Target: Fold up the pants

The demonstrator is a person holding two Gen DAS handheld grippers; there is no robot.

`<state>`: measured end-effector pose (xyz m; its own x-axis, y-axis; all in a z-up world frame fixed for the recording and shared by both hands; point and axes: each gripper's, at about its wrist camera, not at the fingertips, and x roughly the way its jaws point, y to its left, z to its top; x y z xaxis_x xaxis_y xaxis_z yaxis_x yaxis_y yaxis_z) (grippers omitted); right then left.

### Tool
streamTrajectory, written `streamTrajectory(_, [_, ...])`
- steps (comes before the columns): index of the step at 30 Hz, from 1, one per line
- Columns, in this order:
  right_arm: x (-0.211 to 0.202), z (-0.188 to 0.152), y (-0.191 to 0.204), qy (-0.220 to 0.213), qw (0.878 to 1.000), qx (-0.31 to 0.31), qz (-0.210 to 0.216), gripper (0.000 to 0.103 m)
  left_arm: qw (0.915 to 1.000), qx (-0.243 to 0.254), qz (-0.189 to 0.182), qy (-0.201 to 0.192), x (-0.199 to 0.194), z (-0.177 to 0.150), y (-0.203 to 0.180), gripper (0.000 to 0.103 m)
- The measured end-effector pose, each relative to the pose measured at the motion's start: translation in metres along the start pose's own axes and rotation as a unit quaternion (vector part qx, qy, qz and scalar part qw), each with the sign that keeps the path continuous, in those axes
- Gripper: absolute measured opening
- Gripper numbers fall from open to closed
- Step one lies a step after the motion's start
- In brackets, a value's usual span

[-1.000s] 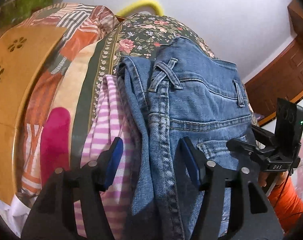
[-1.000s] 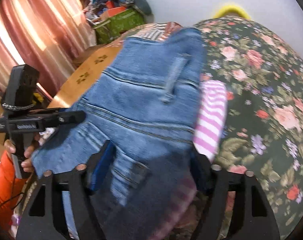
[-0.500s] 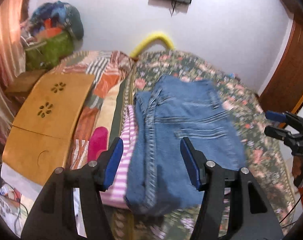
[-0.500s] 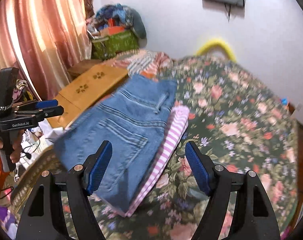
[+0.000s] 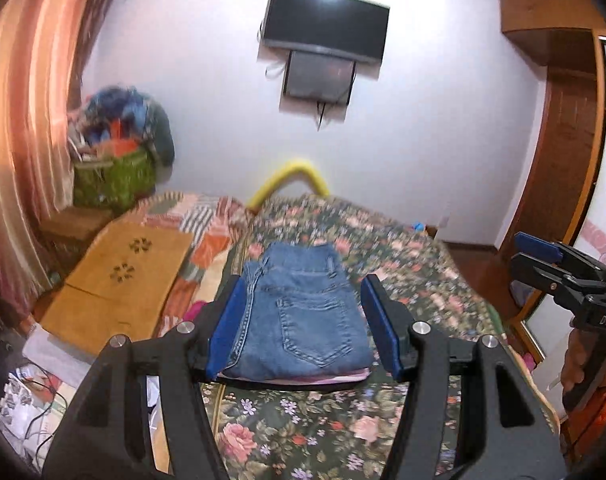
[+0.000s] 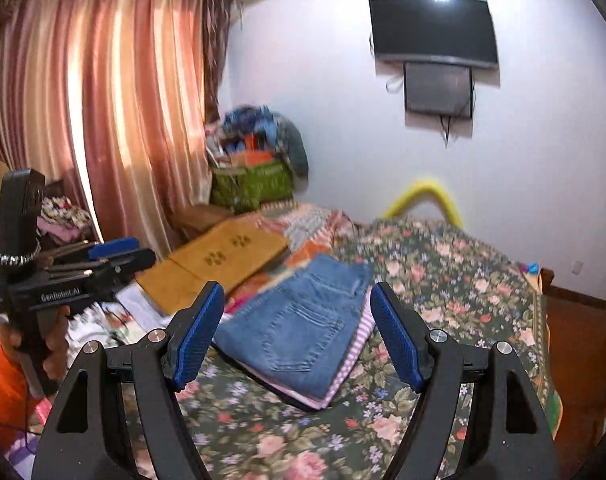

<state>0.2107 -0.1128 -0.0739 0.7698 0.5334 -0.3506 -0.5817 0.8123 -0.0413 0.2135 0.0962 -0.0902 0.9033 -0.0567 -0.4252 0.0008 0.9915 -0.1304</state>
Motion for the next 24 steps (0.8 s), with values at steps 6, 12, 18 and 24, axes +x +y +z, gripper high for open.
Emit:
streamTrajectory(6, [-0.056, -0.003, 0.023, -0.062, 0.998, 0.003, -0.006, 0.08, 0.9978, 0.015, 0.013, -0.063, -0.081, -0.004, -0.034, 0.059])
streamTrajectory(12, [-0.093, -0.009, 0.039, -0.11, 0.994, 0.012, -0.007, 0.085, 0.992, 0.04, 0.031, -0.116, -0.138, -0.012, -0.062, 0.062])
streamTrajectory(18, [-0.114, -0.017, 0.045, -0.146, 0.989, 0.021, -0.025, 0.102, 0.9857, 0.044, 0.036, -0.158, -0.177, -0.019, -0.08, 0.086])
streamTrajectory(24, [-0.122, -0.022, 0.049, -0.148, 0.988, 0.028, -0.036, 0.103, 0.9806, 0.049, 0.048, -0.183, -0.192, -0.029, -0.088, 0.1])
